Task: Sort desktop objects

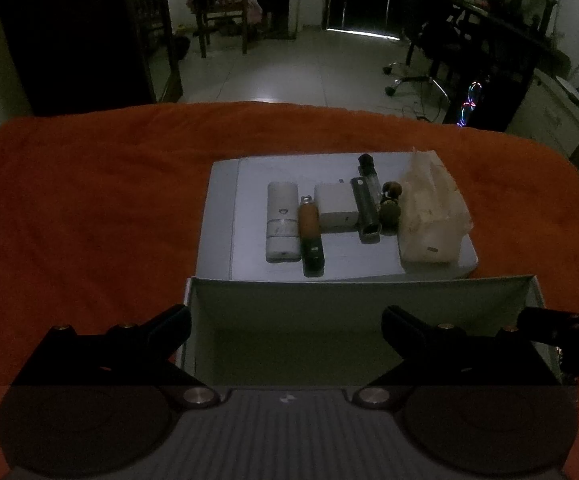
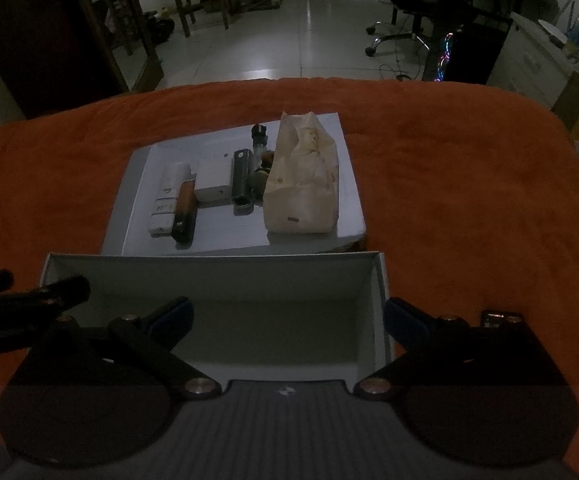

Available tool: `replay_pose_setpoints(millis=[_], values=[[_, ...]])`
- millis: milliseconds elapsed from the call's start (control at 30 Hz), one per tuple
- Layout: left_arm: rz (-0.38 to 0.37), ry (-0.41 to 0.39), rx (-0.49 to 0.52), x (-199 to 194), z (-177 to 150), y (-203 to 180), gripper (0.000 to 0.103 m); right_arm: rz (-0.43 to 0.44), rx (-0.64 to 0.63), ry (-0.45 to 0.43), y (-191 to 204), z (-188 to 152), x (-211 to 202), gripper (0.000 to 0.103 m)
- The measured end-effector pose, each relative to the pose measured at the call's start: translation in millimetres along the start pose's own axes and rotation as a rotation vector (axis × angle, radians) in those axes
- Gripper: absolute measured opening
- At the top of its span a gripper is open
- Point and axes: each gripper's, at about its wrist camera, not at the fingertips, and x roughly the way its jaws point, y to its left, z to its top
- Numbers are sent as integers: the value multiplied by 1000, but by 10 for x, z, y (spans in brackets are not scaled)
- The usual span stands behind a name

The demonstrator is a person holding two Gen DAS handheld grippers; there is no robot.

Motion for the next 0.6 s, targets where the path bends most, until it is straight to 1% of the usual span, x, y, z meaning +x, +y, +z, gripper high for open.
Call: replay_pose_setpoints(millis=[167,233,400,600], values=[[-16,3,-17,3,15,33,103,10,8,4,-49,8,3,103],[-31,-7,-22,-4,-1,106,103,14,12,6,-68,11,4,103],[-17,-16,-5,10,-2,5,103,22,14,8,-57,19,-6,103],[-45,-10,-26,48,0,27,103,28,16,9,-47,36,-1,103]])
